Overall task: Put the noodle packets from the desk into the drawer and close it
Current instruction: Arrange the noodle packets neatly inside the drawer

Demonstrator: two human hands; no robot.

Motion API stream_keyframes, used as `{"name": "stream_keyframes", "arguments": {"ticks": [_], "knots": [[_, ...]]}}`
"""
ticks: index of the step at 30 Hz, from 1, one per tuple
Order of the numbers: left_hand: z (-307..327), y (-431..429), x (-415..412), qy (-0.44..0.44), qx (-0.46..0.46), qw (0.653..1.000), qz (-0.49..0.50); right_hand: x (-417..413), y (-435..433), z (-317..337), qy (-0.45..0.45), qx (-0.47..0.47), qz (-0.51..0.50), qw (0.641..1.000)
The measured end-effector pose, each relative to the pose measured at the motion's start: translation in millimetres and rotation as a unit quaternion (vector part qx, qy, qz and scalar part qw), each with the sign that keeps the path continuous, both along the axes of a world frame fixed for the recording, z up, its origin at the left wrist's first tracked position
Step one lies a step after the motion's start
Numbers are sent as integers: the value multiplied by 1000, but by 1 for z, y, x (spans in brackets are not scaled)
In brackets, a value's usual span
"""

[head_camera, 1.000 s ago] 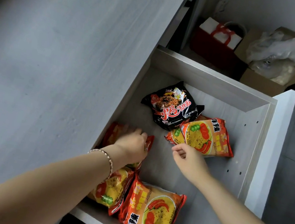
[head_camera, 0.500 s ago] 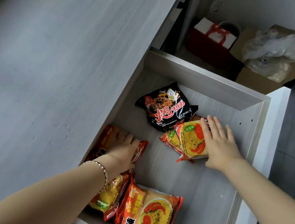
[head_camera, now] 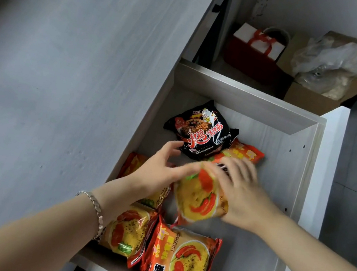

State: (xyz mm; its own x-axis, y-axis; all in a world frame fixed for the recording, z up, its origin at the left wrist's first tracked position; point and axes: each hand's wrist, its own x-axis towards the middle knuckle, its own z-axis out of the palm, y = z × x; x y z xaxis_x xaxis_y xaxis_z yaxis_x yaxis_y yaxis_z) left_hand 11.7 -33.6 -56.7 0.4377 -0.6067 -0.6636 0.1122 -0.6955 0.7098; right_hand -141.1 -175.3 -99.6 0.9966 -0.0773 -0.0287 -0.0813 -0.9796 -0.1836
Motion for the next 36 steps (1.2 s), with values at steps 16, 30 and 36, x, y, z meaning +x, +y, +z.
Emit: {"name": "stream_keyframes", "arguments": {"ticks": [16,30,36], "knots": [[0,48,2,67,88,964,241,41,70,0,150,634,-403,643],[-7,73,-15,-184,227,946,-138,115,75,-35,205,336,-254,884],[-17,69,-7,-251,165,944,-138,94,92,-33,234,390,-201,868]]}}
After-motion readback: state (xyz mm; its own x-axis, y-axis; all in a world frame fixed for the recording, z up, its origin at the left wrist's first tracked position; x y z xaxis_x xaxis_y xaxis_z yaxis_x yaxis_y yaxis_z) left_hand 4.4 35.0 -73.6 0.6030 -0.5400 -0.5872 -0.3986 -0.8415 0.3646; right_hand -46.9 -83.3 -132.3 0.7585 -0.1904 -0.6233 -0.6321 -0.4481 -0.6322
